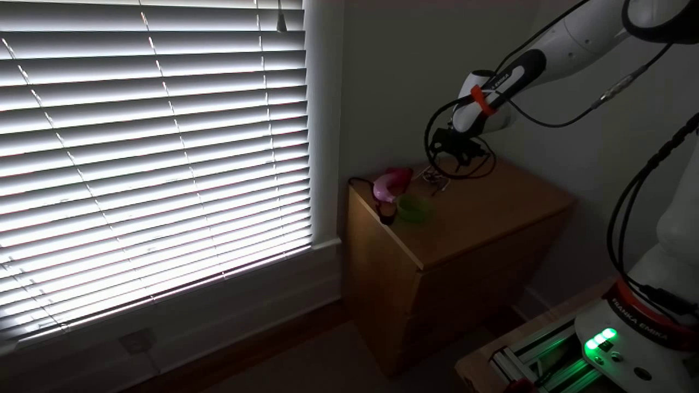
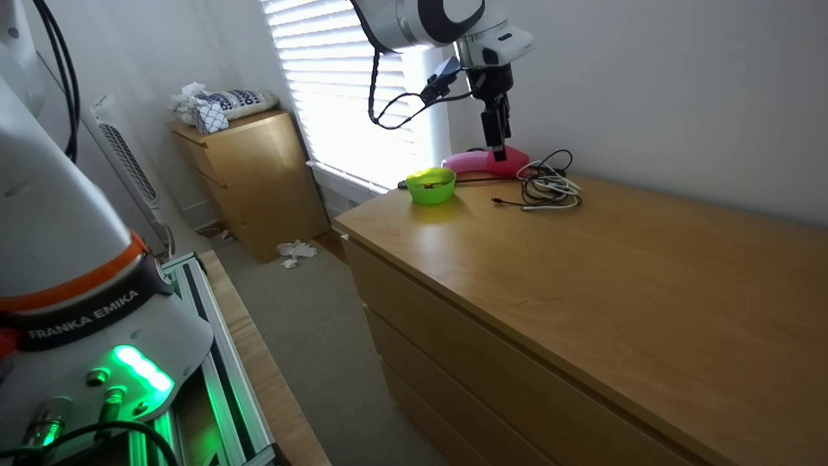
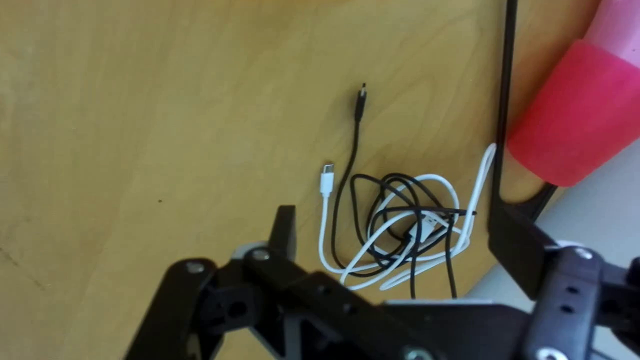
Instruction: Move the charging codes to the right of the cabinet top
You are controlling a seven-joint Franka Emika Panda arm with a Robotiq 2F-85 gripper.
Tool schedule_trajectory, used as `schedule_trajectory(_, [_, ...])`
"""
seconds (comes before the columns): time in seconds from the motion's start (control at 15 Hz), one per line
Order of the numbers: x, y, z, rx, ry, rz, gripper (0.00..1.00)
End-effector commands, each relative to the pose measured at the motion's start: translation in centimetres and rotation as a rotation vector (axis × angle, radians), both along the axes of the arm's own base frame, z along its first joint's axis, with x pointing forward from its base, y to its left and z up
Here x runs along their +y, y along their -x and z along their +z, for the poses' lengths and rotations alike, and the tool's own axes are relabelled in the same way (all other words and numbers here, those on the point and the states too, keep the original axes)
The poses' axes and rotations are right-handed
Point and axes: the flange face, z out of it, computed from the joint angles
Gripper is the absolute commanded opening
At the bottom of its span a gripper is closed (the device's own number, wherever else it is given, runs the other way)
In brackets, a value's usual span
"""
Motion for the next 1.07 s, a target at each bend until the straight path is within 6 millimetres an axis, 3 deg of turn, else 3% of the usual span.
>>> schedule_trajectory(0.0, [0.0, -3.2, -2.1, -0.048, -0.037, -0.001, 0.7])
schedule_trajectory(0.27, [0.3, -6.1, -3.7, -0.124, -0.05, 0.014, 0.45])
schedule_trajectory(0.8, [0.3, -8.7, -6.4, -0.149, -0.054, 0.033, 0.51])
schedule_trajectory(0.87, [0.2, -8.9, -6.6, -0.151, -0.053, 0.031, 0.43])
schedule_trajectory(1.0, [0.0, -9.4, -7.0, -0.154, -0.048, 0.032, 0.42])
